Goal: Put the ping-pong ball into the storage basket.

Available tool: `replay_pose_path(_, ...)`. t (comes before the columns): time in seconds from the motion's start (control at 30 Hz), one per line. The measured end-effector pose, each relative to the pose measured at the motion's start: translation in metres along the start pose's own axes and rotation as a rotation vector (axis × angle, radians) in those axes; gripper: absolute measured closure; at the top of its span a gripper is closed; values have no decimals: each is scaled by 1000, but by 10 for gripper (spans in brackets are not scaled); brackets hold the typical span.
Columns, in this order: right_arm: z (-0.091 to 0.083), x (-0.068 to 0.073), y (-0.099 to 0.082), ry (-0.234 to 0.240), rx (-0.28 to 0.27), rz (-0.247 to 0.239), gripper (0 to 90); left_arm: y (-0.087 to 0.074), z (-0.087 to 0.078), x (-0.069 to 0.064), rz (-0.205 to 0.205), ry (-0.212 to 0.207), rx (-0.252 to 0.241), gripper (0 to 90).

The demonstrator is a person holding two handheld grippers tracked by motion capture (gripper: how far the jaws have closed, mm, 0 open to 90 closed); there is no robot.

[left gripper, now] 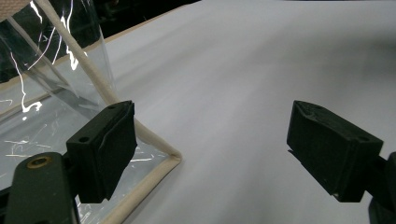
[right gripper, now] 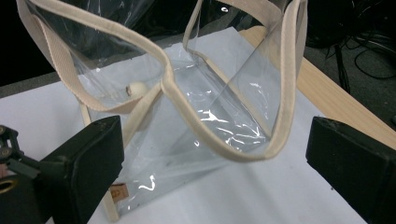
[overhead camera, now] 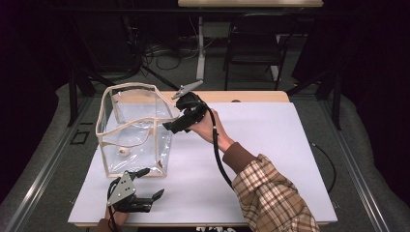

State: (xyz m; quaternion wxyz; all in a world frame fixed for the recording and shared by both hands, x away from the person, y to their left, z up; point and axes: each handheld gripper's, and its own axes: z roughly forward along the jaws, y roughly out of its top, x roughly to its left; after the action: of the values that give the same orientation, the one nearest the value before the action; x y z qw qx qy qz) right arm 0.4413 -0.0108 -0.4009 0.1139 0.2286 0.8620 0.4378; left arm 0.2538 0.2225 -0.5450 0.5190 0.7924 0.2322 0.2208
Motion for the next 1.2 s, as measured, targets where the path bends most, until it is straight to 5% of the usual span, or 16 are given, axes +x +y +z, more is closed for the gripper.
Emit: replay_pose_path(1.2,-54,-8,-93,-60,35,57,33,0,0,0,-1,-6,3,159)
